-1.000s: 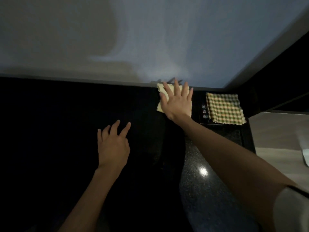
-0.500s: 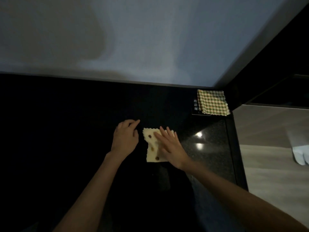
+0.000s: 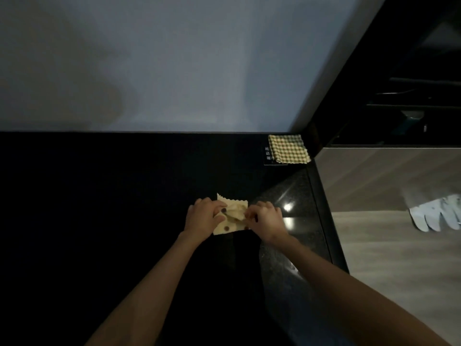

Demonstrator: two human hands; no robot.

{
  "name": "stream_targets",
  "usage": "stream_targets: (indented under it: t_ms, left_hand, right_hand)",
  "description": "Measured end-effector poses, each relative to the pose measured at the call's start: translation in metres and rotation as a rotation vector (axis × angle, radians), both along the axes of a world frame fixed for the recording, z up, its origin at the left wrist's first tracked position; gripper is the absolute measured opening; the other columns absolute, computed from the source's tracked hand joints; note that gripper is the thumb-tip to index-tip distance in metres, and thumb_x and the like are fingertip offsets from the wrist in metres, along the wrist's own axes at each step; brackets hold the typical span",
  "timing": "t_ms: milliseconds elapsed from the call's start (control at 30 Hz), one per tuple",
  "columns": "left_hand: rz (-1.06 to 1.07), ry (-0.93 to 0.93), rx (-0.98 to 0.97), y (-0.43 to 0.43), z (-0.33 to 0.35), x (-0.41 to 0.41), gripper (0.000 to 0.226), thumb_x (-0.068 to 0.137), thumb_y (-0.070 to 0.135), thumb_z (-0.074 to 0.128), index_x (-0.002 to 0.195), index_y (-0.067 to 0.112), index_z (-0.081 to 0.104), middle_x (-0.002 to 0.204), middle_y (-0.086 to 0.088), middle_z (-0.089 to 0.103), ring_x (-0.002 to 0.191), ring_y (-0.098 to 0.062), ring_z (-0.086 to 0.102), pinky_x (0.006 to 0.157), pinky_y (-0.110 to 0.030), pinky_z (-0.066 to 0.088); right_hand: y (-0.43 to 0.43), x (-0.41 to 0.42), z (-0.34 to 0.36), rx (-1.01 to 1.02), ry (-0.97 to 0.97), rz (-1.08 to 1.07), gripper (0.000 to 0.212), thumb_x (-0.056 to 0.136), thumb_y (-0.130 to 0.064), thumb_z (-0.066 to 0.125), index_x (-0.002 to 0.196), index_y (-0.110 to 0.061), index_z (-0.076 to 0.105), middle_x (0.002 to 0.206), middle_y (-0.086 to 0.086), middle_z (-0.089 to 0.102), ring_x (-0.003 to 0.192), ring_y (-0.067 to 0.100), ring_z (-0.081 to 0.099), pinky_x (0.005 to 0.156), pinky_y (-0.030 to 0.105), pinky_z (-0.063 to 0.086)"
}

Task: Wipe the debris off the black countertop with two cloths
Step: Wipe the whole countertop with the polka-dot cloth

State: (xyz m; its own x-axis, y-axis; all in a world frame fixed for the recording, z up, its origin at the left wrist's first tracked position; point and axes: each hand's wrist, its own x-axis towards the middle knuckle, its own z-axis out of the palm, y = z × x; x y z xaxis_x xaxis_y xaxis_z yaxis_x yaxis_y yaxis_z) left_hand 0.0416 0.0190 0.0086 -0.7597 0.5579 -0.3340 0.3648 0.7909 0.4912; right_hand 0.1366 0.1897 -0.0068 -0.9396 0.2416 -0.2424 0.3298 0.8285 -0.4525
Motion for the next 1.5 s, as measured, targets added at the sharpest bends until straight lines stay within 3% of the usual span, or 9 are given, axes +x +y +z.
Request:
stream_targets:
  t_ms: [233,467,667,867,1000,1100,1233,1367,1500]
  left_hand:
    - [-0.066,0.031,0.241,-0.009,0.052,0.016,0.026,0.082,0.034,0.066,0.104,0.023,0.060,0.108,0.008,0.048,0.103,-0.008,0.042,0.083,-0.023,0.039]
    - [0.038,-0.157,0.618,-0.036,0.153,0.034,0.015,0.080,0.015,0.071,0.088,0.025,0.063,0.091,0.010,0.067,0.086,0.003,0.063,0.073,-0.012,0.048]
    - [0.088,-0.297,0.704,-0.061,0.178,0.052,0.010,0.081,0.021,0.070,0.088,0.022,0.063,0.091,0.005,0.070,0.086,-0.004,0.066,0.075,-0.024,0.054]
    - [0.010,-0.484,0.618,-0.090,0.164,0.081,0.012,0.086,0.022,0.065,0.093,0.013,0.063,0.080,0.010,0.069,0.074,-0.002,0.065,0.055,-0.018,0.049]
    - [0.087,-0.536,0.532,-0.082,0.133,0.082,0.016,0.088,0.022,0.063,0.100,0.011,0.062,0.094,-0.001,0.071,0.082,-0.013,0.069,0.059,-0.030,0.057]
    - [0.221,-0.453,0.455,-0.065,0.099,0.069,0.023,0.092,0.020,0.057,0.115,0.015,0.058,0.117,-0.004,0.062,0.099,-0.014,0.064,0.083,-0.035,0.056]
    - [0.205,-0.268,0.251,-0.062,0.056,0.054,0.042,0.093,0.019,0.054,0.135,0.020,0.046,0.139,-0.003,0.044,0.126,-0.017,0.046,0.105,-0.034,0.039]
    - [0.159,-0.139,0.091,-0.070,0.020,0.039,0.047,0.094,0.021,0.051,0.140,0.023,0.040,0.150,-0.005,0.032,0.138,-0.020,0.030,0.114,-0.042,0.029]
    - [0.145,-0.052,-0.103,-0.063,-0.007,0.010,0.052,0.097,0.030,0.044,0.146,0.032,0.027,0.158,-0.003,0.014,0.145,-0.030,0.009,0.116,-0.055,0.013]
  right_hand:
    - [-0.003,0.010,0.079,-0.277,0.169,0.076,0.010,0.084,-0.027,0.066,0.084,-0.031,0.057,0.108,-0.015,0.062,0.104,0.005,0.050,0.094,0.036,0.046]
    - [-0.015,0.047,0.168,-0.506,0.364,0.111,0.018,0.087,-0.016,0.068,0.085,-0.020,0.050,0.079,-0.011,0.060,0.073,0.007,0.060,0.061,0.026,0.050]
    - [-0.016,0.080,0.181,-0.283,0.127,0.203,0.020,0.089,-0.041,0.064,0.090,-0.021,0.063,0.081,-0.006,0.063,0.074,0.008,0.061,0.064,0.031,0.049]
    - [-0.018,0.126,0.171,-0.512,0.021,0.118,0.025,0.086,-0.040,0.068,0.076,-0.017,0.063,0.074,-0.002,0.063,0.068,0.004,0.061,0.059,0.017,0.043]
    - [-0.010,0.120,0.149,-0.310,0.021,0.045,0.023,0.084,-0.043,0.069,0.074,-0.025,0.059,0.071,-0.006,0.062,0.065,0.000,0.058,0.058,0.017,0.041]
    - [-0.001,0.102,0.118,0.035,0.076,-0.079,0.018,0.090,-0.038,0.063,0.106,-0.030,0.060,0.106,-0.006,0.066,0.101,0.010,0.058,0.081,0.030,0.046]
    - [-0.032,0.094,0.069,0.191,-0.044,-0.087,0.061,0.094,-0.052,0.046,0.148,-0.032,0.028,0.160,0.000,0.017,0.146,0.033,0.012,0.117,0.052,0.011]
    - [-0.081,0.096,-0.003,-0.010,-0.397,-0.275,0.092,0.081,-0.083,0.024,0.146,-0.039,-0.024,0.152,0.007,-0.037,0.135,0.050,-0.032,0.107,0.069,-0.014]
    - [-0.105,0.078,-0.039,0.074,-0.357,-0.465,0.102,0.071,-0.093,0.014,0.146,-0.036,-0.026,0.151,0.017,-0.037,0.131,0.057,-0.033,0.102,0.075,-0.014]
